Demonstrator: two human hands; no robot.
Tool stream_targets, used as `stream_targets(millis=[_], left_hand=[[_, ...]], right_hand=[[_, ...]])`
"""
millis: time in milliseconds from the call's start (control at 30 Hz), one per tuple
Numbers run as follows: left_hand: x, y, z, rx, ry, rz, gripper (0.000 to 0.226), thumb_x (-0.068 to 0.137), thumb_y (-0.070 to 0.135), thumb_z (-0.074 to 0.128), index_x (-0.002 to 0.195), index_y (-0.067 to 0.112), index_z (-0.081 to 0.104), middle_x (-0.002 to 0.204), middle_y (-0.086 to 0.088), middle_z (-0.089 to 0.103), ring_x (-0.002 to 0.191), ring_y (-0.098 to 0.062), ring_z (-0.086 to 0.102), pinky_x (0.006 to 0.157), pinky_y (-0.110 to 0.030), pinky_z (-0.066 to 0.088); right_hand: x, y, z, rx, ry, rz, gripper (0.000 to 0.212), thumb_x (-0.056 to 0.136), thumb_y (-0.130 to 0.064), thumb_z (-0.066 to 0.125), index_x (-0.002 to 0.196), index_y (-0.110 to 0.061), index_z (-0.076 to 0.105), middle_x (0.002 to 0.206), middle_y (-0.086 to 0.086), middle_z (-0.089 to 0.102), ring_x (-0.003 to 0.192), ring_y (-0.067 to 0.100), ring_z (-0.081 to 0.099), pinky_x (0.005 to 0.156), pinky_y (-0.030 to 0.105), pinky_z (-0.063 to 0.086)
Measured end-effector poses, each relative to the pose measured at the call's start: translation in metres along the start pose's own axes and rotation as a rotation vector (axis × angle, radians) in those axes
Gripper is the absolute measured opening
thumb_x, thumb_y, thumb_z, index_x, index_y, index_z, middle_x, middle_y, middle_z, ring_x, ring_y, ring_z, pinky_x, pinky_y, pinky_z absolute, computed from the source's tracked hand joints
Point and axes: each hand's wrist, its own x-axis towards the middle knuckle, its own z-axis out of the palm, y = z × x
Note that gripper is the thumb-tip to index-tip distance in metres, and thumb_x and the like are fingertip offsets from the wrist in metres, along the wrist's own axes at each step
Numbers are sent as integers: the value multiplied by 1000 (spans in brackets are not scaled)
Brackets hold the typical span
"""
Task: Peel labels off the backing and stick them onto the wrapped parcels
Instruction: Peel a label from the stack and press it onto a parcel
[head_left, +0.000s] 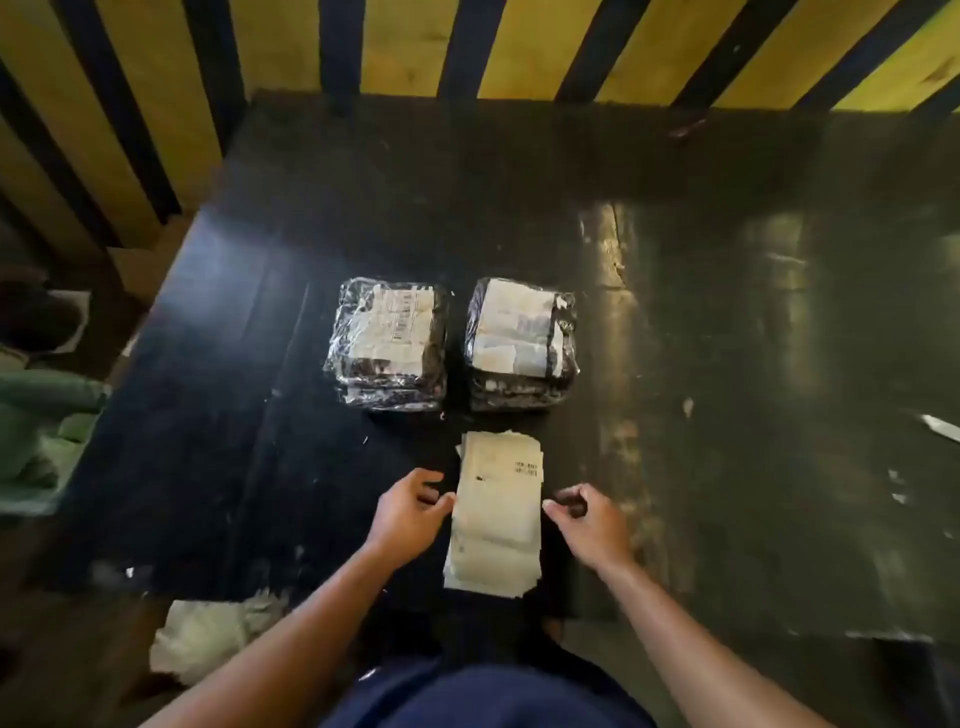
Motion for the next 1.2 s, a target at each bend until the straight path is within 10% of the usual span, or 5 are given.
stream_targets(millis=[100, 567, 1100, 1200], left_hand=[[1, 1, 15, 17, 15, -41, 30, 99, 29, 72, 127, 21, 68, 101, 5, 73, 88, -4, 67, 82, -25, 57], [7, 11, 29, 62, 43, -137, 22, 92, 40, 79, 107, 28, 69, 97, 9, 73, 87, -9, 71, 81, -37, 64], [-4, 29, 22, -105, 198, -86, 26, 93, 42, 77, 113, 27, 68, 103, 8, 71, 89, -5, 68, 78, -25, 57], [-18, 53, 11, -288, 8, -26, 33, 95, 49, 71, 119, 27, 69, 112, 6, 73, 103, -9, 69, 79, -21, 53]], right_hand=[[12, -1, 17, 167, -30, 147, 31, 79, -50, 84, 89, -25, 69, 90, -5, 77, 83, 20, 75, 83, 43, 62], [24, -22, 27, 326, -21, 362, 37, 72, -35, 95, 84, -10, 71, 92, 1, 75, 86, 19, 68, 65, 29, 48], [-7, -15, -41, 638, -53, 243, 7, 97, -17, 72, 98, -10, 75, 112, 4, 76, 108, 27, 69, 82, 39, 60], [-27, -40, -47, 674, -138, 96, 7, 96, -16, 73, 101, -13, 77, 111, -4, 80, 111, 19, 70, 101, 43, 56]])
